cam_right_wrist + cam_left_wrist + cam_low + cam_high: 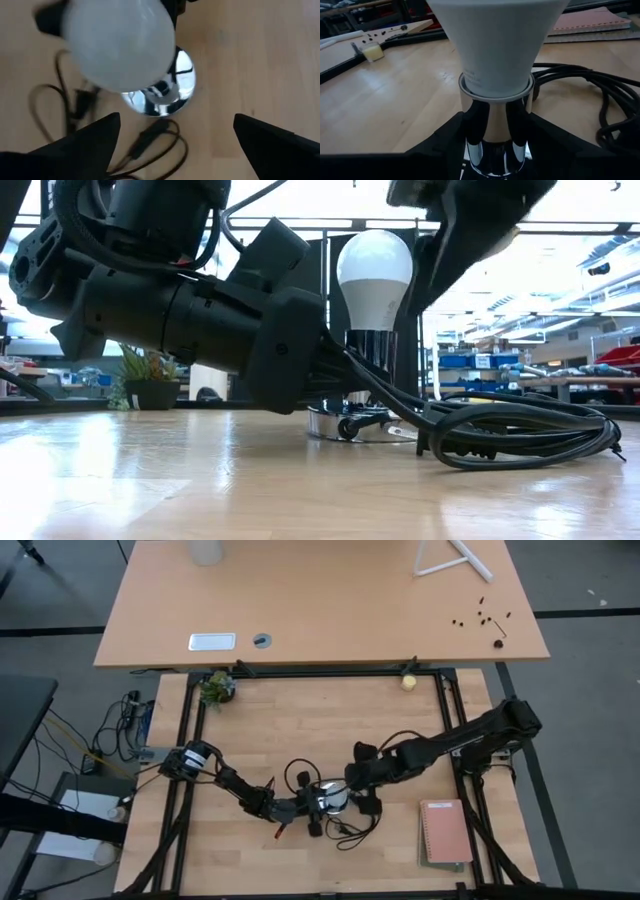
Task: Screw lightbulb
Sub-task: Remove the white lightbulb from the silver lamp
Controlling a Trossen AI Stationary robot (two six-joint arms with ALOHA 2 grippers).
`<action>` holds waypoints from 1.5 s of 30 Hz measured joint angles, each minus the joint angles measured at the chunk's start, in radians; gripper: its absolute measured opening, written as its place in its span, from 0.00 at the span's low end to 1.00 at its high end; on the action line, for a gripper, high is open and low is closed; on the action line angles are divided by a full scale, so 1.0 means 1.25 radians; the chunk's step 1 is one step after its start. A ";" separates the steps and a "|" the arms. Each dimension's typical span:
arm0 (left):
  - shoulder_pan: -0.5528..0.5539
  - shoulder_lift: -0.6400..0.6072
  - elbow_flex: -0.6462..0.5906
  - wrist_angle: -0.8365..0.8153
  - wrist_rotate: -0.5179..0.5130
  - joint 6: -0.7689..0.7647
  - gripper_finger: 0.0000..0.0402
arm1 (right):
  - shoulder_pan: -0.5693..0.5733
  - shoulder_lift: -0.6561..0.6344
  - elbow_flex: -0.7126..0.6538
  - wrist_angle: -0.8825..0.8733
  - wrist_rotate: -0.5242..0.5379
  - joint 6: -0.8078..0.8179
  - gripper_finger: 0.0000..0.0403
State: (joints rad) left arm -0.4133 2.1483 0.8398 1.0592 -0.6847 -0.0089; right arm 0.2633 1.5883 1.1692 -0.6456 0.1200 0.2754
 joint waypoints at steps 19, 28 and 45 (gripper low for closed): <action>0.003 0.000 0.000 -0.027 -0.129 -0.103 0.47 | 0.033 0.248 0.342 -0.302 0.035 0.338 0.97; 0.010 0.000 0.001 -0.045 -0.130 -0.144 0.47 | 0.007 0.314 0.469 -0.345 0.078 0.333 0.97; 0.011 -0.001 0.001 -0.045 -0.133 -0.143 0.47 | -0.045 0.338 0.478 -0.339 0.027 0.341 0.95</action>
State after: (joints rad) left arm -0.3992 2.1475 0.8410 1.0035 -0.8511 -0.1879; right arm 0.2073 2.0103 1.7668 -1.0691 0.1534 0.7017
